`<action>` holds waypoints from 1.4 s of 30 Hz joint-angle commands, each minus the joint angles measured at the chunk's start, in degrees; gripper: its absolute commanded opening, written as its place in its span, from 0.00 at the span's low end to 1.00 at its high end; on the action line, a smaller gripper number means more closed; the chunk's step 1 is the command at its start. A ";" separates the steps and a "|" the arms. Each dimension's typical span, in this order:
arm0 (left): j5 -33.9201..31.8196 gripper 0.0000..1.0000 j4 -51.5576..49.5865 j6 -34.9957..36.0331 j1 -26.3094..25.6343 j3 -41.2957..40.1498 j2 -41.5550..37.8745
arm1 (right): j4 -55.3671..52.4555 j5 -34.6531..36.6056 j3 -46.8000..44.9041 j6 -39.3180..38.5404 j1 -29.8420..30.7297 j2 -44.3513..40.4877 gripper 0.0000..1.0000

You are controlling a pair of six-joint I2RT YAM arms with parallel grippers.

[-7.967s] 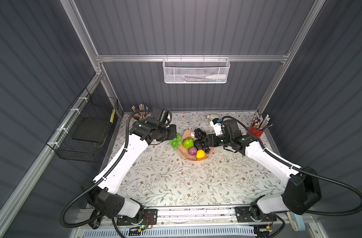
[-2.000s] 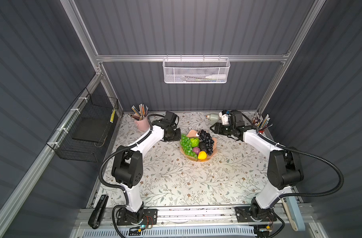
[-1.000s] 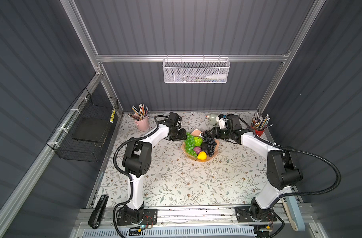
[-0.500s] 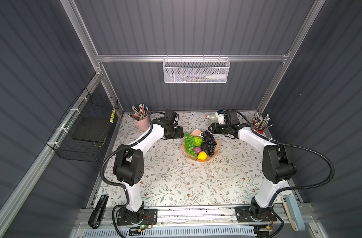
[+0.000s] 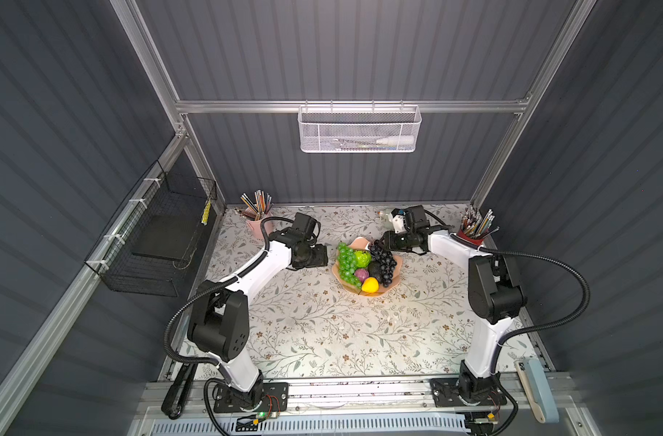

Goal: Arrange fruit in a fruit bowl
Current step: Adjust the fruits in the fruit bowl.

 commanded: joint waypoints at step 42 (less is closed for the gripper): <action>-17.77 1.00 22.02 9.22 3.35 -18.44 -17.77 | -7.37 18.55 -15.08 -2.87 0.86 -42.42 0.99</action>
